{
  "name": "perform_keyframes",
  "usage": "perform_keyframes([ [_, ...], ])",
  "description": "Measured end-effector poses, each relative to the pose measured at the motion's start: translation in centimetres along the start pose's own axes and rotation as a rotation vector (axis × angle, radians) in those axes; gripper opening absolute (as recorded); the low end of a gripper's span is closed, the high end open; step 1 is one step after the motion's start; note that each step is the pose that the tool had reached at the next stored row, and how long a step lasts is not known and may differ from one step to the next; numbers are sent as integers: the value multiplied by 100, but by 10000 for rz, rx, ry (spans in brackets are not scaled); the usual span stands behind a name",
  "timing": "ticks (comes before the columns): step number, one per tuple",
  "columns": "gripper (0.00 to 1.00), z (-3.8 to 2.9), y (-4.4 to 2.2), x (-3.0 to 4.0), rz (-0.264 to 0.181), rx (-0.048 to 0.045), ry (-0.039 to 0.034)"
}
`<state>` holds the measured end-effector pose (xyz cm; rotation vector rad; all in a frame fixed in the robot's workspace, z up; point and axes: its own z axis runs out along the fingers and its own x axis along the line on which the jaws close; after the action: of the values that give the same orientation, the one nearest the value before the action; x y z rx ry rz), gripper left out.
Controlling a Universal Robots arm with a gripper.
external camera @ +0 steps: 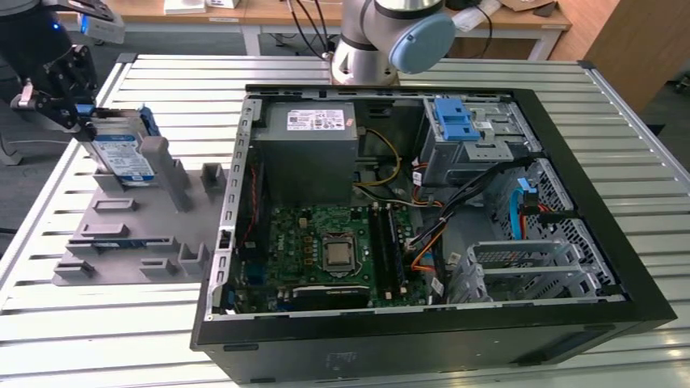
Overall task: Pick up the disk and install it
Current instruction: 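Pick up the disk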
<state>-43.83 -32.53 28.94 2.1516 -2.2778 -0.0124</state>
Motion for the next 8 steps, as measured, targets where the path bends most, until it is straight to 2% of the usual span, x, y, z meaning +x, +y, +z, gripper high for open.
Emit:
perform_keyframes([
  [8,42,-14,0,0,0,4,-2],
])
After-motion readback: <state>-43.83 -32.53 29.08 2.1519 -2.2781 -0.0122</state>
